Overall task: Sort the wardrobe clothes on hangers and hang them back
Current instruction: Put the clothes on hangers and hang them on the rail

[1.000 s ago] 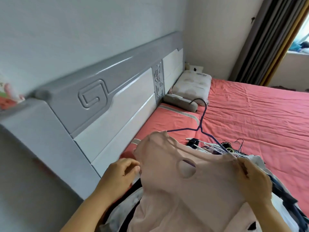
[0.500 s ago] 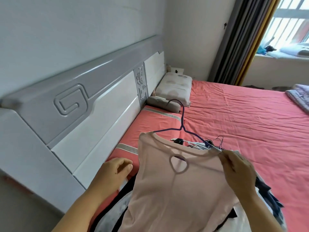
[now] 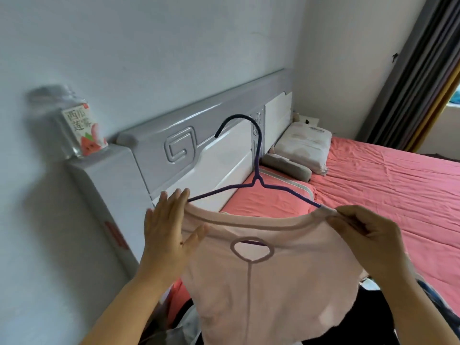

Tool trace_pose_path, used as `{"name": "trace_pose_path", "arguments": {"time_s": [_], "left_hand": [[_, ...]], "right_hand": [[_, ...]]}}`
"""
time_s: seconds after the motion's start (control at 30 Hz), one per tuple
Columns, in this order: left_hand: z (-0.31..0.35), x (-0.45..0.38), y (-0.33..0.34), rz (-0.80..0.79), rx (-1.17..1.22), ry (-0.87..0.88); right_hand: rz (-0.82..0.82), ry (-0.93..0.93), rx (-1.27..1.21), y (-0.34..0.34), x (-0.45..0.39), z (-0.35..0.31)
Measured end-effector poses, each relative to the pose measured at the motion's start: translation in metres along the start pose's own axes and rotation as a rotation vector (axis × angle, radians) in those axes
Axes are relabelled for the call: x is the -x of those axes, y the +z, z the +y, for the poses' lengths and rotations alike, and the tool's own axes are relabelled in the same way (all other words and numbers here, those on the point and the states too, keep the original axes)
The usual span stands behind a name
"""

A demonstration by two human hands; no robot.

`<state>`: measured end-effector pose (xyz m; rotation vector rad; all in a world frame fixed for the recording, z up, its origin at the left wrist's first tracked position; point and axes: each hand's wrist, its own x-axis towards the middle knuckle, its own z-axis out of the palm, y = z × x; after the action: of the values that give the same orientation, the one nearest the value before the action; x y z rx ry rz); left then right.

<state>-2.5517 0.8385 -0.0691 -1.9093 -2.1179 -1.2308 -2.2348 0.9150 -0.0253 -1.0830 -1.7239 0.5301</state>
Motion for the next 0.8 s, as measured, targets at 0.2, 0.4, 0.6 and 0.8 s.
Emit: {"name": "trace_pose_path", "arguments": {"time_s": [0.2, 0.4, 0.6, 0.8], "left_hand": [[-0.013, 0.037, -0.085, 0.305, -0.133, -0.087], [-0.006, 0.091, -0.147, 0.461, -0.4, -0.254], [0.023, 0.119, -0.196, 0.618, -0.56, -0.248], [0.07, 0.158, -0.246, 0.744, -0.804, -0.334]], "right_hand": [[-0.257, -0.165, -0.103, 0.053, -0.023, -0.031], [-0.466, -0.443, -0.224, 0.123, -0.038, -0.089], [-0.64, -0.581, -0.451, 0.173, -0.032, -0.139], [-0.834, -0.762, -0.632, 0.201, -0.012, -0.201]]}}
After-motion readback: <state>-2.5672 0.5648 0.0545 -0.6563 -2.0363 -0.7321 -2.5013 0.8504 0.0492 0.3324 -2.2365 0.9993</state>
